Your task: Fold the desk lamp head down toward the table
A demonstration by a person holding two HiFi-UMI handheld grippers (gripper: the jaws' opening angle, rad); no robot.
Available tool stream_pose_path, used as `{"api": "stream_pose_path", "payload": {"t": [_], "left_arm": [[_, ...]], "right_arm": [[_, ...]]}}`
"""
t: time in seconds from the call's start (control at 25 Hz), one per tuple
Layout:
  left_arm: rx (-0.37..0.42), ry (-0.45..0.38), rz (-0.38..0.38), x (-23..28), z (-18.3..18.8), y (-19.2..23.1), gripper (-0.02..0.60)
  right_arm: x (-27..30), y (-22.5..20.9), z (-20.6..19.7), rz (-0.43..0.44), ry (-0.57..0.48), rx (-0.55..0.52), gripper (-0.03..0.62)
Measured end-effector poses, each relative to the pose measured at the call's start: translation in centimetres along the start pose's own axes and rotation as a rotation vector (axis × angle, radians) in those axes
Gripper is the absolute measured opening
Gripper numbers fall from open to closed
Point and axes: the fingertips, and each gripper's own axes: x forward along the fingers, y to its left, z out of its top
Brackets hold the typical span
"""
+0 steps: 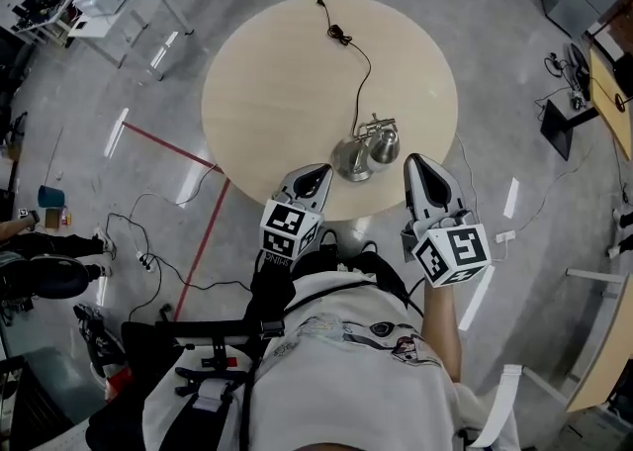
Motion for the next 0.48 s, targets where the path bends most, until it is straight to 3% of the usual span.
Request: {"api": "stream_pose_path", "payload": {"t": [0.28,0.48], "left_arm": [[0.008,0.004,0.030,1.1,1.0,0.2,0.002],[-0.008,0.015,0.040,1.6,0.4,0.3,0.002]], "right_arm": [[2.6,0.3,0.3,0.065,0.066,-0.025,0.011],[3.9,0.4,-0.4,0.066,0.121,-0.065,0.119]]}}
